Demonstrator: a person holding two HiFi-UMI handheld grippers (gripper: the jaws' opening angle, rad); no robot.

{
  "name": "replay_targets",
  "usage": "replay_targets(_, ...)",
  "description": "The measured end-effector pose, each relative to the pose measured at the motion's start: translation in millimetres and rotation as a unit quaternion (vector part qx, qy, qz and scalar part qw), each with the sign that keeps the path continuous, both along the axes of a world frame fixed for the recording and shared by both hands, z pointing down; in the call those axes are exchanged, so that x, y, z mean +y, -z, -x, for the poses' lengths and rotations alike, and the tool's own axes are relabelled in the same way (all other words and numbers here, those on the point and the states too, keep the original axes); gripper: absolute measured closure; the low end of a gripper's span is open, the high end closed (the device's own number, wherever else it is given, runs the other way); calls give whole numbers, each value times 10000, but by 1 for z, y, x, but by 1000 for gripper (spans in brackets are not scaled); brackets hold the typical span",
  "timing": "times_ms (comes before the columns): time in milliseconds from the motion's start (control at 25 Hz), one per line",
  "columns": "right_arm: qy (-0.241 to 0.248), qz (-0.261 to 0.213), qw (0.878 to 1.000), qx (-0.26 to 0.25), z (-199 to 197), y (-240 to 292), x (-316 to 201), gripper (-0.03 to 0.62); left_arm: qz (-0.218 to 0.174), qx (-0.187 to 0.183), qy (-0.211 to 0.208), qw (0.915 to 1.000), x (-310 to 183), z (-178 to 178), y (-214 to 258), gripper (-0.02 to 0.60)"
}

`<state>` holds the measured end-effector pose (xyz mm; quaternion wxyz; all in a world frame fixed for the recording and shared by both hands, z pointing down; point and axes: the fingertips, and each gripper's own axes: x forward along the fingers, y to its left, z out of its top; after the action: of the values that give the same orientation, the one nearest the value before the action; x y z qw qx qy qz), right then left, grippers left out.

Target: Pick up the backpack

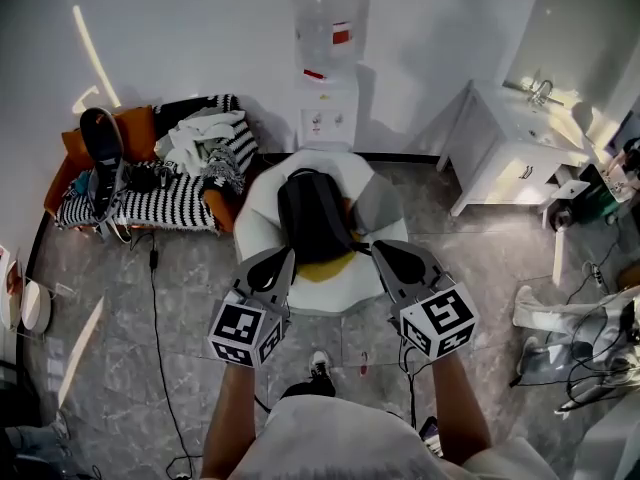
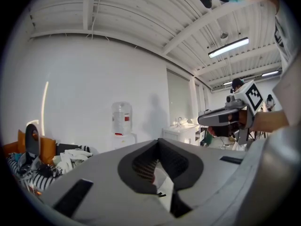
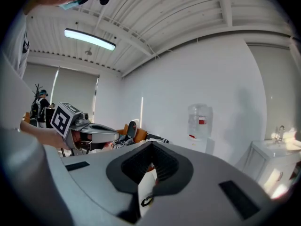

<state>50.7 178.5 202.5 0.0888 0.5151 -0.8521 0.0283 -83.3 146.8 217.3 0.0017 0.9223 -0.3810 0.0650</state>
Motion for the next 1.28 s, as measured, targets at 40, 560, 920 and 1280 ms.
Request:
replay_targets(40,4,51,10000,3,1,-2,-6,592,14,1,-11,10000,-6,0,-1,558)
replay_targets(560,-65,320,9995,-19,10,-15,-69,592,134,-7,-145,9998,-70,4,-14,558)
replay_targets(920,-126,416,9990,-115,15,-21,-105,592,232,88,-102,9996,-109,14,-24,558)
replay_targets(1280,-122,437,9989,-134,20,-20,-125,592,252,165,-57,9995,-126,23,-25,558)
